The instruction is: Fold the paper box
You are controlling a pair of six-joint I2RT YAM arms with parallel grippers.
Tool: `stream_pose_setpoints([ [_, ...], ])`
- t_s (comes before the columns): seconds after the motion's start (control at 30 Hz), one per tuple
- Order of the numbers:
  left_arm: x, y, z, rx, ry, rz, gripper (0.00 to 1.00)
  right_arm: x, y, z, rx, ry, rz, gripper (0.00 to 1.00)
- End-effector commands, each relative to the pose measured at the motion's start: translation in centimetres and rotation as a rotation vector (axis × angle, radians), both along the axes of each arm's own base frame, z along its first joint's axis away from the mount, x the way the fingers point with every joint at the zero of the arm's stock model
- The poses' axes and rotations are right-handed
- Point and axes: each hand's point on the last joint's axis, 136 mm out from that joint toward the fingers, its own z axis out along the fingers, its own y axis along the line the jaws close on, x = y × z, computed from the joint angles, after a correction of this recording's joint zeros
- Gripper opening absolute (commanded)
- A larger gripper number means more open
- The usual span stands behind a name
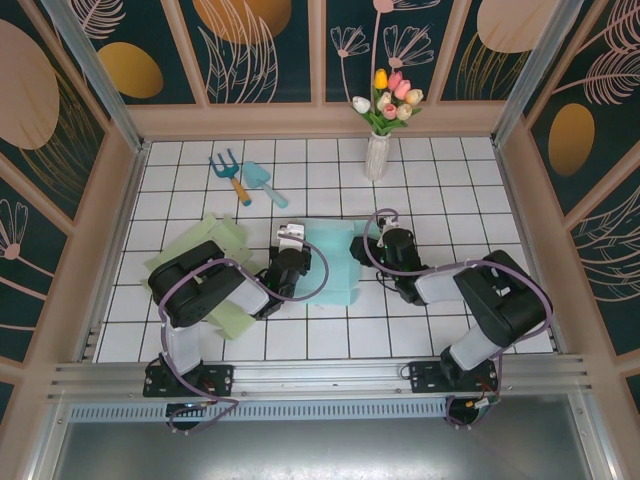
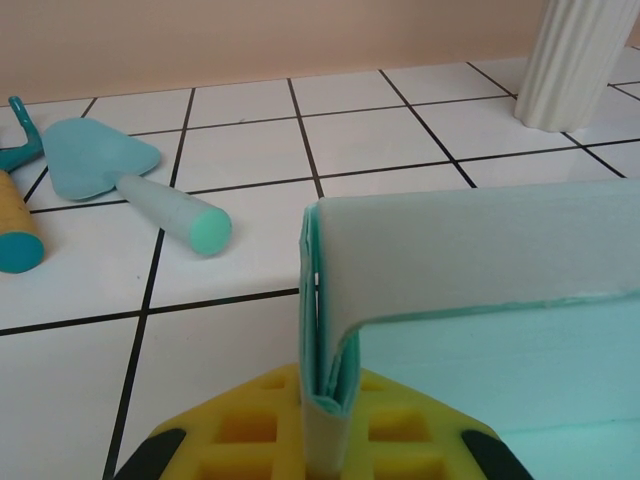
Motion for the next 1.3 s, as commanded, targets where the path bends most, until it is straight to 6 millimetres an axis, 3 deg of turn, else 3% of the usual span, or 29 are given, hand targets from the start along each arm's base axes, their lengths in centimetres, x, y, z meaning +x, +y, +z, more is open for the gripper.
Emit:
stream_pose_setpoints([
  [0.0, 0.2, -0.3, -0.4, 0.012, 0.007, 0.002, 0.0, -0.1, 1.5, 1.3, 0.036, -0.054, 0.061, 0.36],
  [0.23, 0.3, -0.4, -0.5, 0.015, 0.011, -0.001, 0.0, -0.6, 3.7, 1.6, 0.026, -0.074, 0.147, 0.36],
  [0.53, 0.3, -0.4, -0.6, 0.017, 0.013, 0.003, 0.0, -0.2, 5.8, -1.5, 0.005, 0.006, 0.16, 0.35],
  [0.67, 0.3, -0.3, -0.6, 0.021, 0.014, 0.006, 0.0, -0.4, 6.1, -1.1, 0.028, -0.006, 0.162, 0.35],
  [0.87, 0.3, -0.2, -0.8, 0.026, 0.015, 0.009, 0.0, -1.2, 5.0, 1.8, -0.039, -0.08, 0.151, 0.37],
  [1.17, 0.3, -0.2, -0.8, 0.03, 0.015, 0.007, 0.0, -3.8, 1.5, 4.6, -0.163, -0.102, 0.133, 0.41],
  [1.27, 0.3, -0.3, -0.9, 0.043, 0.019, -0.001, 0.0, -4.4, -0.6, 5.5, -0.235, -0.115, 0.09, 0.42],
])
